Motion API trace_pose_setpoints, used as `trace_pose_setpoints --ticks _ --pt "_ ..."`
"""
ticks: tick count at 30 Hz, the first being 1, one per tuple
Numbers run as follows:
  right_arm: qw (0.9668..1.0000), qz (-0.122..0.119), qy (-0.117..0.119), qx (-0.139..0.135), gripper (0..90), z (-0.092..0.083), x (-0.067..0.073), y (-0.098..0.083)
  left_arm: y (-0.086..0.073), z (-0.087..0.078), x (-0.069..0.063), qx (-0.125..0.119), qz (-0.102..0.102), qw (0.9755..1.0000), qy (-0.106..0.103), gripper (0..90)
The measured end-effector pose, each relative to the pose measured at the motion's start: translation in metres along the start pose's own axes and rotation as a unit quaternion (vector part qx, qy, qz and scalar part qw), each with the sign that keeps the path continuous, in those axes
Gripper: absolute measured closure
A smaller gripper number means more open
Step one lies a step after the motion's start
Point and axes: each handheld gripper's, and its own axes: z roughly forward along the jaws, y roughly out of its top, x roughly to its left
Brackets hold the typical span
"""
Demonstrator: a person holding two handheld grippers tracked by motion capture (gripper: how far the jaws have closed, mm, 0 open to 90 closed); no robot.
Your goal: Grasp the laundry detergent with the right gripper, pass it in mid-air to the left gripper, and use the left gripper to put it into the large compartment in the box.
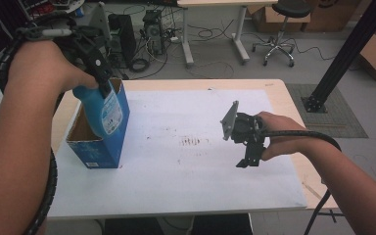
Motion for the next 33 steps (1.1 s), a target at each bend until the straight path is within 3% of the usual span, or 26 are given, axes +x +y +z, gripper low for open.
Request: trace_pose_setpoints --ticks 6,14,19,24,33 --pt "1.0000 -0.002 0.005 0.002 0.0 0.004 -0.003 0.000 0.004 -0.008 0.017 -0.005 -0.050 0.9987 0.006 38.6" --pt "0.9999 -0.004 0.012 0.007 0.0 0.005 -0.007 0.000 0.006 -0.009 0.044 -0.013 -0.086 0.9962 -0.004 38.6" --pt "0.9999 0.000 0.010 0.010 0.0 0.005 -0.009 -0.001 0.007 0.004 0.064 -0.010 -0.109 0.9940 -0.008 38.6" --pt "0.9998 0.000 0.013 0.013 0.0 0.008 -0.010 -0.001 0.008 0.016 0.070 -0.008 -0.110 0.9938 -0.006 38.5" --pt "0.9997 -0.002 0.015 0.018 0.0 0.010 -0.009 0.004 0.014 0.053 0.077 0.004 -0.104 0.9945 -0.011 38.5"
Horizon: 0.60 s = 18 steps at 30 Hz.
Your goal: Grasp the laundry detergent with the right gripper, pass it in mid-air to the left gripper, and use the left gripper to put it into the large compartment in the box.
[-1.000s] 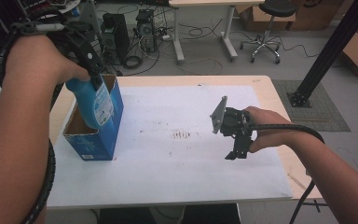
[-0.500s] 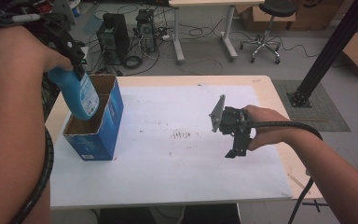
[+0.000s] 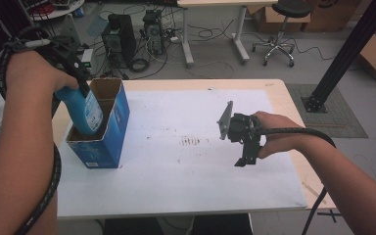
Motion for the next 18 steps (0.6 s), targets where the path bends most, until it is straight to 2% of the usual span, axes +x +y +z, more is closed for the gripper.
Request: trace_pose_setpoints --ticks 7,8,14,17,18 --pt "0.9999 -0.002 -0.005 -0.013 0.0 0.001 0.000 0.000 0.004 0.030 -0.001 0.011 0.002 0.9999 -0.007 38.5" --pt "0.9999 -0.001 -0.005 -0.014 0.0 0.002 0.001 -0.001 0.004 0.030 -0.001 0.011 0.002 0.9999 -0.007 38.5" --pt "0.9999 -0.002 -0.004 -0.017 0.0 0.006 0.002 -0.002 0.007 0.061 -0.002 0.025 0.005 0.9996 -0.008 38.5" --pt "0.9998 0.000 -0.003 -0.018 0.0 0.007 0.003 -0.004 0.008 0.066 -0.002 0.025 0.005 0.9996 -0.006 38.5" --pt "0.9998 0.000 -0.003 -0.017 0.0 0.007 0.003 -0.005 0.009 0.073 -0.003 0.025 0.002 0.9997 -0.002 38.5"
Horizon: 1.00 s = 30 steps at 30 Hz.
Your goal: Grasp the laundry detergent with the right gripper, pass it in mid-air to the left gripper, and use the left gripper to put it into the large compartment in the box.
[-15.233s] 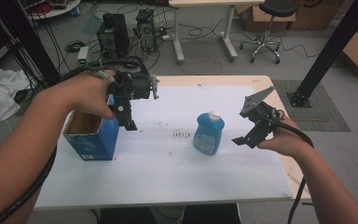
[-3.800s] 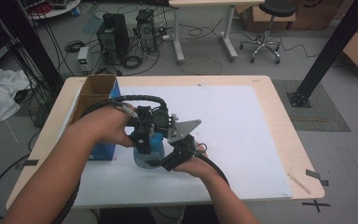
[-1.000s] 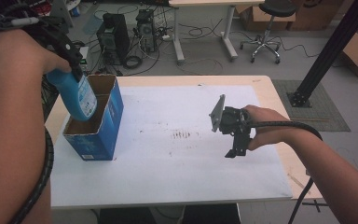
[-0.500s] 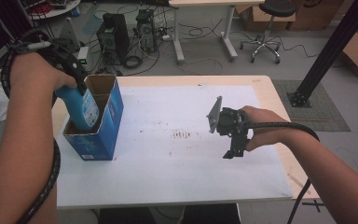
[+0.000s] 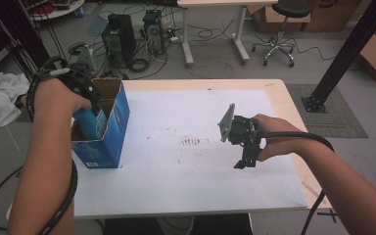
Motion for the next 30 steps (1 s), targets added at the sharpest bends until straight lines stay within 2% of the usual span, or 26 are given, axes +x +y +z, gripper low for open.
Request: trace_pose_setpoints --ticks 3,12,22,30 --pt "1.0000 0.002 0.000 0.000 0.0 0.000 0.000 -0.002 0.001 0.008 0.000 0.002 0.002 1.0000 0.005 38.5" --pt "1.0000 0.006 0.000 0.000 0.0 0.001 0.001 -0.006 0.005 0.040 0.005 0.007 0.004 1.0000 0.003 38.5" --pt "1.0000 0.005 0.001 0.000 0.0 0.002 0.001 -0.005 0.007 0.057 0.005 0.013 0.004 0.9999 -0.001 38.5" --pt "1.0000 0.001 0.003 -0.002 0.0 0.005 -0.001 -0.003 0.007 0.069 0.006 0.018 0.006 0.9998 0.006 38.5"
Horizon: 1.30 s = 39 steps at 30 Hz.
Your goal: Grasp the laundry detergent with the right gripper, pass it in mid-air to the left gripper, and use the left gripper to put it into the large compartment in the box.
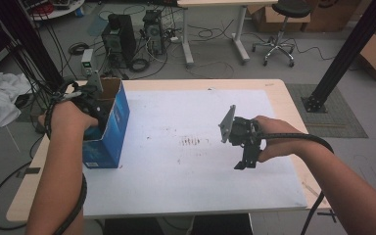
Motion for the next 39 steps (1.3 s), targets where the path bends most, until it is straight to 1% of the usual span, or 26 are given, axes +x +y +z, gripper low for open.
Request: trace_pose_setpoints --ticks 3,4,6,11,13,15,19,21,25,27,28,30,32,36,39 --pt "1.0000 0.000 0.000 0.001 0.0 0.001 -0.001 0.000 0.000 0.000 0.001 0.000 0.001 1.0000 -0.001 38.5" --pt "1.0000 0.000 0.001 0.001 0.0 0.002 -0.001 0.000 -0.001 0.000 0.001 -0.008 -0.001 1.0000 -0.003 38.5" --pt "1.0000 0.000 0.001 -0.001 0.0 0.001 -0.002 0.001 -0.001 0.000 0.001 -0.009 -0.002 1.0000 -0.003 38.5" --pt "1.0000 -0.001 0.000 -0.001 0.0 0.000 -0.002 0.001 0.000 0.000 0.000 -0.006 -0.013 0.9999 -0.001 38.5" --pt "1.0000 0.000 0.000 -0.001 0.0 0.000 -0.003 0.001 -0.001 0.000 0.000 -0.005 -0.013 0.9999 -0.001 38.4" --pt "1.0000 0.000 0.000 0.000 0.0 0.000 -0.003 0.001 -0.001 0.001 0.000 -0.011 -0.017 0.9998 -0.002 38.3" --pt "1.0000 0.000 0.001 0.003 0.0 0.000 -0.002 0.000 -0.002 0.001 -0.001 -0.013 -0.014 0.9998 0.000 38.1" --pt "1.0000 0.000 0.001 0.003 0.1 0.000 -0.002 -0.001 -0.002 0.001 -0.002 -0.012 -0.009 0.9999 -0.002 38.0" --pt "1.0000 0.001 0.000 0.004 0.1 -0.001 -0.001 -0.002 -0.002 0.001 -0.003 -0.012 -0.002 0.9999 0.002 36.6" --pt "1.0000 0.002 0.000 0.004 0.1 -0.002 -0.001 -0.002 -0.002 0.001 -0.004 -0.010 -0.002 0.9999 0.002 36.8" --pt "1.0000 0.002 0.000 0.004 0.2 -0.002 -0.001 -0.003 -0.002 0.000 -0.005 -0.009 0.000 0.9999 0.006 37.2" --pt "1.0000 0.002 0.000 0.004 0.2 -0.002 -0.001 -0.003 -0.002 0.000 -0.006 -0.006 -0.002 1.0000 0.004 37.1" --pt "1.0000 0.002 -0.001 0.003 0.3 -0.002 -0.001 -0.003 -0.003 -0.002 -0.006 -0.013 -0.002 0.9999 0.003 36.4" --pt "1.0000 0.001 0.000 0.002 0.3 -0.002 0.000 -0.003 -0.004 -0.006 -0.005 -0.013 -0.002 0.9999 -0.002 32.1" --pt "1.0000 0.000 0.000 0.002 0.3 -0.001 0.000 -0.002 -0.006 -0.011 -0.005 -0.018 0.000 0.9998 0.000 31.6"
